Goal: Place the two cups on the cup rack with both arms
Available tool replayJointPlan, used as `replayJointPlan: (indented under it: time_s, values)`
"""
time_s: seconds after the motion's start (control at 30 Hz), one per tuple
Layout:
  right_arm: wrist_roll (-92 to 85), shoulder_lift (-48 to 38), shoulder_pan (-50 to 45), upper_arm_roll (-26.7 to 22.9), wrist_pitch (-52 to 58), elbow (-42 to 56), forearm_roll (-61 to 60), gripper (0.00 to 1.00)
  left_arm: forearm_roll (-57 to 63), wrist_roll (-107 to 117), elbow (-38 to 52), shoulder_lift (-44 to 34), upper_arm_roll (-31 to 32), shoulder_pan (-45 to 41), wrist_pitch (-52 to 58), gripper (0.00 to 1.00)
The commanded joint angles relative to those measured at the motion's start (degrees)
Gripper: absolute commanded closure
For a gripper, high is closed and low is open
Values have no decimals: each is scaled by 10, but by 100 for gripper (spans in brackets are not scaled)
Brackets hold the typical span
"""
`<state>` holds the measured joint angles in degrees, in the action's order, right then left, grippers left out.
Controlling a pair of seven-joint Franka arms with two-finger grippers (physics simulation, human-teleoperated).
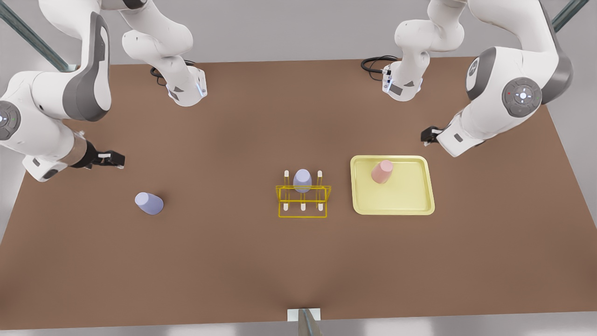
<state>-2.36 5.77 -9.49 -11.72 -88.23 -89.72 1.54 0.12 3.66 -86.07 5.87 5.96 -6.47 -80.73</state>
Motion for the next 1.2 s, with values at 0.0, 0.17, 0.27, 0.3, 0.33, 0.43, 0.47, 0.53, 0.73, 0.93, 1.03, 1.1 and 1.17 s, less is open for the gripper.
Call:
replayJointPlan:
  time_s: [0.0, 0.17, 0.27, 0.3, 0.33, 0.43, 0.47, 0.53, 0.73, 0.93, 1.03, 1.1, 1.17]
  values:
    - [-7, -1, 1, -1, -48, -1, -9, 0, 0, 12, -1, -1, 0, 0, -43, 0]
    - [-77, 135, 58, 0, -116, 16, -28, 0, -1, 38, -278, -14, 12, -56, -309, 0]
    - [-114, 245, 76, 1, -237, 7, -70, 0, -3, 65, -358, 3, 20, -64, -457, 0]
    - [-114, 259, 75, 2, -266, 4, -70, 0, -3, 67, -387, 5, 20, -64, -496, 0]
    - [-114, 258, 75, 5, -302, -17, -71, 0, -3, 79, -408, 7, 20, -71, -527, 0]
    - [-123, 238, 65, 8, -426, -85, -119, 0, -3, 80, -411, 26, 20, -72, -530, 0]
    - [-124, 223, 65, 15, -456, -120, -119, 0, -2, 81, -429, 27, 20, -69, -530, 0]
    - [-124, 208, 64, 15, -464, -150, -119, 0, -1, 148, -440, 31, 20, -68, -528, 0]
    - [-136, 195, 62, 14, -474, -186, -118, 0, 3, 148, -440, 63, 20, -67, -547, 0]
    - [-161, 176, 69, 13, -476, -230, -115, 0, 3, 148, -448, 74, 20, -65, -545, 0]
    - [-169, 167, 69, 12, -491, -260, -111, 0, 3, 148, -456, 69, 20, -65, -563, 0]
    - [-177, 168, 69, 12, -518, -280, -111, 0, 3, 148, -457, 73, 20, -65, -580, 0]
    - [-177, 168, 69, 12, -528, -294, -111, 0, 3, 148, -457, 80, 20, -62, -585, 0]
